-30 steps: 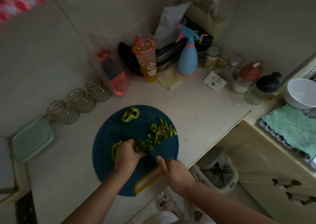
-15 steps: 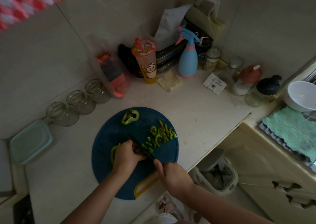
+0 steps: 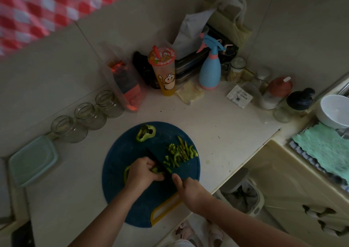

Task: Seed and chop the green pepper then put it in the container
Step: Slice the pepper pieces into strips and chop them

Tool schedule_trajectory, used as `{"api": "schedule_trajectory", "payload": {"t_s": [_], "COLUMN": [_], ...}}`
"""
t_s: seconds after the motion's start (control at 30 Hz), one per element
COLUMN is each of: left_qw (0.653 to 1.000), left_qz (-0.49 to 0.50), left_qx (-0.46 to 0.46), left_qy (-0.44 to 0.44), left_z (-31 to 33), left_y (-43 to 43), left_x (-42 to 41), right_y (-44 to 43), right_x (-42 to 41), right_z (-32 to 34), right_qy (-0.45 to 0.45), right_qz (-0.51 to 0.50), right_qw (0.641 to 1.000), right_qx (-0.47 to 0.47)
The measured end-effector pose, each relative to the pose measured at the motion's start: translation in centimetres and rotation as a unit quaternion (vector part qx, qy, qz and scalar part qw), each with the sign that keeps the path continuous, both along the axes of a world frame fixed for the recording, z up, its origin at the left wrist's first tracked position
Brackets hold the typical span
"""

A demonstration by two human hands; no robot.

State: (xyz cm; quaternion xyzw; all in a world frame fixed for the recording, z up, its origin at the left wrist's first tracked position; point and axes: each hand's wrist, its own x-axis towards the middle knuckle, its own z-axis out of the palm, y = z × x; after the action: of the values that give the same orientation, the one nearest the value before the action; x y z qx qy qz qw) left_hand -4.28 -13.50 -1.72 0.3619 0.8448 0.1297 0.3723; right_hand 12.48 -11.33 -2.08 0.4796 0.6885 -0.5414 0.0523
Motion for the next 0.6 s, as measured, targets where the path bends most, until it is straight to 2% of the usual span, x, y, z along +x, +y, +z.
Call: {"api": "schedule_trajectory", "payload": {"t_s": [0.3, 0.47, 0.6], "left_qw": [0.994, 0.989, 0.989], "left_qz": [-0.047, -0.023, -0.032], "left_qx": [0.095, 0.137, 0.136], "left_qy": [0.035, 0.055, 0.051], "left_z": [-0.1, -0.5, -0.6], "left_y": [-2.0, -2.6, -2.5], "left_x": [1.2, 0.2, 0.3], "right_y": [-1.0, -1.1, -1.1], "right_x": [-1.4, 0.2, 0.8], "right_z": [-0.5, -0.5, -0.4], "right_qy": [-0.007, 0.013, 0.006], "right_qz": [-0.033, -0.053, -0.064], "right_qw": [0.999, 0.998, 0.998], "right_qx": [0.023, 0.017, 0.019]}}
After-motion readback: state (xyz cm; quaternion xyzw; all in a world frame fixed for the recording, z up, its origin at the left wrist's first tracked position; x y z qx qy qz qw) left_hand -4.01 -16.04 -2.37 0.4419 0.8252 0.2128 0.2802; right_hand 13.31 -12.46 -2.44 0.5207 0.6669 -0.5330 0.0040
